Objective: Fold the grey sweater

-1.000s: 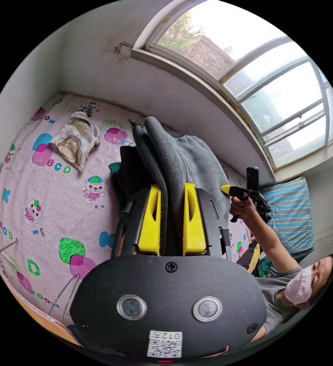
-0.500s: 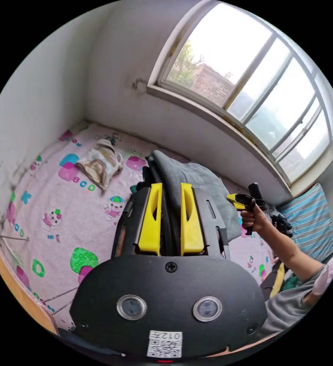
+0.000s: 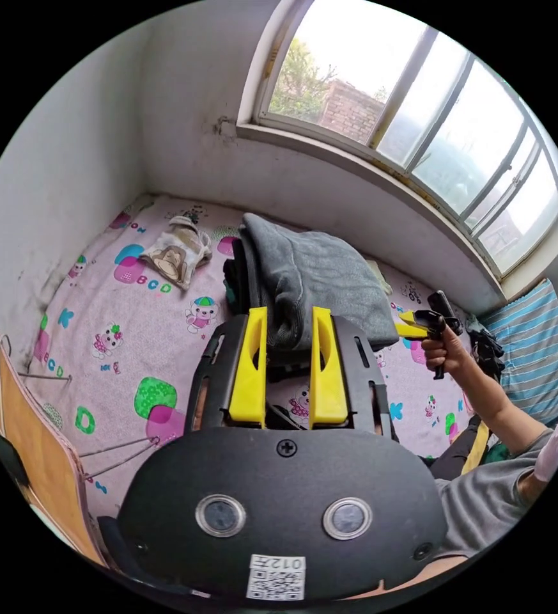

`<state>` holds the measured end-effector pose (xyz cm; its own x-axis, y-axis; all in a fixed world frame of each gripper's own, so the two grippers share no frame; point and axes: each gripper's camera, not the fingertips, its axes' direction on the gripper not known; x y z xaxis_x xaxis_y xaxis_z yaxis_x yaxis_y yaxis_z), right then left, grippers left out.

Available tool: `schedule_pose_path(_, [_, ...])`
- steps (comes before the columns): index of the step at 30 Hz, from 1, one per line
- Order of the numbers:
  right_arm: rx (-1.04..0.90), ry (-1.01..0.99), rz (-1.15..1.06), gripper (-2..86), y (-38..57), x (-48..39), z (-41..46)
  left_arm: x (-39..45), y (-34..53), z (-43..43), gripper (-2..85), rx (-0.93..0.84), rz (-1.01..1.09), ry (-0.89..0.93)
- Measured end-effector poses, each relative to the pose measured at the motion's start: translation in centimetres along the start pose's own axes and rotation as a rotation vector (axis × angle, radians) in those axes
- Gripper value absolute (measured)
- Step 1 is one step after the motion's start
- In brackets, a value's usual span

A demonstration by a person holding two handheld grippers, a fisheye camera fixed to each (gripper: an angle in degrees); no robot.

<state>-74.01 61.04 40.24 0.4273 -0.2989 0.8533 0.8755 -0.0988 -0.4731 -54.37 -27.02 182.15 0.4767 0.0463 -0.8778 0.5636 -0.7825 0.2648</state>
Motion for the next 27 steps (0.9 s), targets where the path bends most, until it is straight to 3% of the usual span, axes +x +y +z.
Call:
schedule_pose_path(9, [-0.088,0.246,-0.185,4.7,1.6,-6.6,2.1,0.3,0.5,2.3,6.7,-0.063,0.017,-0.066])
schedule_pose_path(12, [-0.128,0.372,-0.268,4.1,2.5,-8.2,2.6,-1.2,1.0,3.5,6.3,-0.084,-0.016,0.003])
schedule_pose_path(18, [-0.128,0.263,-0.197,4.9,4.6,-7.5,2.7,-3.2,1.5,3.2,6.3,-0.020,-0.058,0.190])
schedule_pose_path(24, [-0.129,0.255,-0.210,5.2,7.0,-8.8,3.2,-3.2,-1.7,0.2,7.4,0.096,-0.129,0.118])
schedule_pose_path(27, [-0.132,0.251,-0.205,5.2,8.2,-9.2,3.6,-2.8,-4.3,1.8,7.2,0.035,-0.149,0.128])
